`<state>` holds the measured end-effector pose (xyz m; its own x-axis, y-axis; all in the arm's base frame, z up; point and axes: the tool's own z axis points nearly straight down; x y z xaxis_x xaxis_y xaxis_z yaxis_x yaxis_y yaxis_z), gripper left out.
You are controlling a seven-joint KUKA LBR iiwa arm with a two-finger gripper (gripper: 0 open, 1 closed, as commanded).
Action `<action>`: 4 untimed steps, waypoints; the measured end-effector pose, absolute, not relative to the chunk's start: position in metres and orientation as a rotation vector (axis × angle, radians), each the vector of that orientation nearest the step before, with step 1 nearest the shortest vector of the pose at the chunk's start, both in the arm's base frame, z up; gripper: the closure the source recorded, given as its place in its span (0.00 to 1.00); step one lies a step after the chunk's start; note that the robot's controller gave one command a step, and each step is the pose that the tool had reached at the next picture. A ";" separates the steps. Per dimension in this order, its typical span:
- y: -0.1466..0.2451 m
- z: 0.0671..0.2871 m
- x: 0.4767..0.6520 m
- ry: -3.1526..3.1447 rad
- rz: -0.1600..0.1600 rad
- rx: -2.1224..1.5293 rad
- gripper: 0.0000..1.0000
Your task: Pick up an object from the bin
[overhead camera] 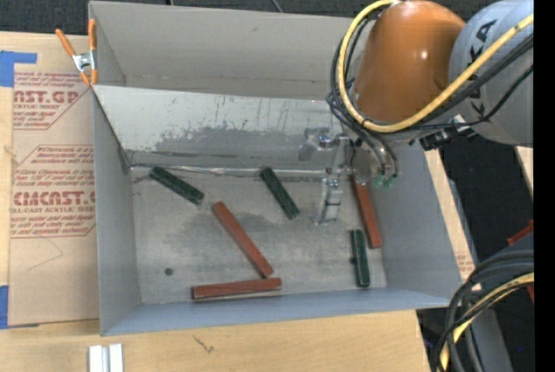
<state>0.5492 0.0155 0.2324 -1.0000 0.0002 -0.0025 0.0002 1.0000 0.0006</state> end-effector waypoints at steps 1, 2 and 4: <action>0.016 0.232 0.549 3.139 0.001 0.000 0.00; 0.012 0.172 0.540 3.134 0.002 0.045 0.00; -0.001 0.070 0.573 3.140 0.001 -0.013 0.00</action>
Offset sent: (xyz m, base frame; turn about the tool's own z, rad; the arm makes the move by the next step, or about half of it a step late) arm -0.0251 -0.0095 -0.1542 0.0744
